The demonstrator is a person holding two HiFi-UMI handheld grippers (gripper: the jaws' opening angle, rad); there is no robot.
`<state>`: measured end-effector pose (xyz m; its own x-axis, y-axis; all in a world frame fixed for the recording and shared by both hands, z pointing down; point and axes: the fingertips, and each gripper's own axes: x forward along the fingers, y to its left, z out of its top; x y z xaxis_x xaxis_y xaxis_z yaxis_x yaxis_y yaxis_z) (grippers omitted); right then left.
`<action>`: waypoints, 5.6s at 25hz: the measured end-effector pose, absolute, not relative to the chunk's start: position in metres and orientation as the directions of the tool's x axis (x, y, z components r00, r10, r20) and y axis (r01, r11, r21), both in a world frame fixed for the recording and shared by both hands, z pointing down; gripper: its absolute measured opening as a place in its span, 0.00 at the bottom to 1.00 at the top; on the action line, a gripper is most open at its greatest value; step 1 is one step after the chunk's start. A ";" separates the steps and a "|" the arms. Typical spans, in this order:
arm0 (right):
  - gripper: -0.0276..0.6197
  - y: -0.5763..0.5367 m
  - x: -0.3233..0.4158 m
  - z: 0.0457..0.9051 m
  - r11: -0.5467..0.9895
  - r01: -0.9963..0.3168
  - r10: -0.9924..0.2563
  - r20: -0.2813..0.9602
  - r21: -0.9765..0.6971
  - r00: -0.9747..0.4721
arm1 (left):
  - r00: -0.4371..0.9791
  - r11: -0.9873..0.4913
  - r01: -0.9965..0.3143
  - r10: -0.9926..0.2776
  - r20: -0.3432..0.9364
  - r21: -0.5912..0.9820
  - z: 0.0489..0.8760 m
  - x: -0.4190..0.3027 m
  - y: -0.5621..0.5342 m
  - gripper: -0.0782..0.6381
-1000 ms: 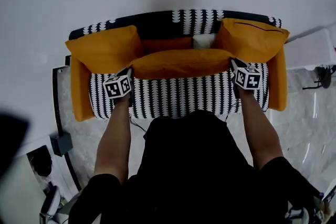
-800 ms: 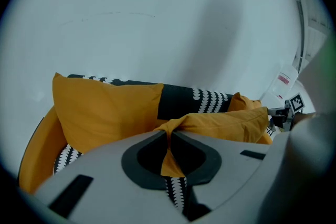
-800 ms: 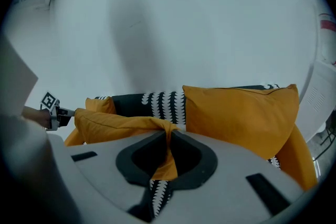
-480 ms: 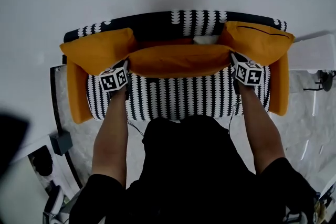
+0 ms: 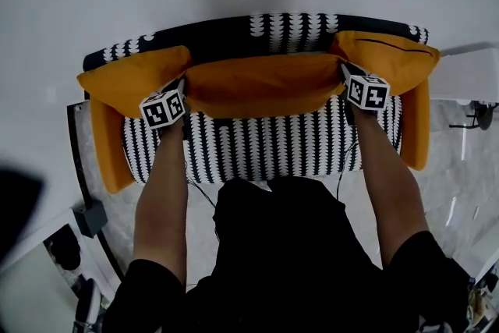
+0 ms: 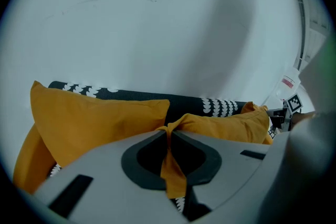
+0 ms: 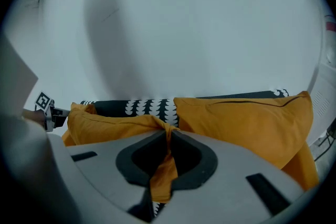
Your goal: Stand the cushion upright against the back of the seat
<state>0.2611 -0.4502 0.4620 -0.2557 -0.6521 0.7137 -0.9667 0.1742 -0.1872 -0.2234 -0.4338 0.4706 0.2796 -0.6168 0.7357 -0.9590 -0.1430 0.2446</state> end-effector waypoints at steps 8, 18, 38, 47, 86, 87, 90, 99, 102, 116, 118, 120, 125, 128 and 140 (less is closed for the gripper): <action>0.13 -0.473 0.264 0.489 0.184 -0.971 -0.591 0.772 -0.153 -0.233 | 0.287 -0.120 -0.955 -0.599 0.748 0.271 0.501 -0.222 -0.454 0.16; 0.13 -0.493 0.261 0.504 0.192 -0.970 -0.544 0.807 -0.146 -0.230 | 0.262 -0.134 -0.965 -0.584 0.768 0.227 0.503 -0.220 -0.469 0.16; 0.23 -0.480 0.274 0.484 0.177 -0.966 -0.571 0.780 -0.188 -0.256 | 0.197 -0.110 -0.980 -0.663 0.723 0.167 0.468 -0.238 -0.436 0.22; 0.26 -0.462 0.270 0.443 0.234 -0.951 -0.669 0.677 -0.202 -0.308 | 0.200 -0.104 -0.978 -0.690 0.696 0.179 0.442 -0.225 -0.369 0.21; 0.10 -0.091 0.017 0.207 0.566 -0.705 -0.661 0.276 -0.426 -0.698 | 0.703 -0.631 -0.709 -0.605 0.373 0.313 0.214 -0.110 -0.093 0.13; 0.10 -0.082 0.016 0.205 0.564 -0.716 -0.670 0.279 -0.412 -0.688 | 0.706 -0.634 -0.707 -0.606 0.366 0.315 0.212 -0.113 -0.085 0.13; 0.10 -0.055 0.015 0.202 0.562 -0.744 -0.692 0.286 -0.363 -0.663 | 0.720 -0.645 -0.693 -0.600 0.347 0.323 0.210 -0.117 -0.061 0.13; 0.10 -0.025 0.018 0.180 0.577 -0.747 -0.711 0.245 -0.331 -0.659 | 0.730 -0.672 -0.680 -0.579 0.364 0.294 0.207 -0.110 -0.020 0.13; 0.10 -0.031 0.025 0.178 0.591 -0.739 -0.703 0.244 -0.324 -0.669 | 0.714 -0.660 -0.697 -0.602 0.359 0.280 0.202 -0.105 -0.024 0.13; 0.10 -0.041 0.093 0.165 0.643 -0.704 -0.651 0.268 -0.301 -0.710 | 0.682 -0.630 -0.730 -0.647 0.341 0.265 0.183 -0.039 -0.036 0.13; 0.10 -0.041 0.098 0.167 0.634 -0.707 -0.656 0.266 -0.313 -0.706 | 0.669 -0.618 -0.742 -0.658 0.347 0.260 0.184 -0.040 -0.036 0.13; 0.10 -0.039 0.101 0.169 0.628 -0.707 -0.660 0.260 -0.325 -0.705 | 0.663 -0.612 -0.747 -0.660 0.352 0.260 0.186 -0.041 -0.034 0.13; 0.10 -0.037 0.104 0.173 0.623 -0.702 -0.661 0.248 -0.345 -0.709 | 0.664 -0.615 -0.746 -0.657 0.358 0.255 0.184 -0.036 -0.032 0.13; 0.10 -0.037 0.104 0.174 0.621 -0.700 -0.664 0.239 -0.351 -0.709 | 0.669 -0.625 -0.740 -0.651 0.359 0.248 0.183 -0.032 -0.030 0.13; 0.10 -0.039 0.105 0.175 0.612 -0.705 -0.671 0.236 -0.359 -0.703 | 0.672 -0.636 -0.737 -0.648 0.358 0.231 0.178 -0.032 -0.032 0.13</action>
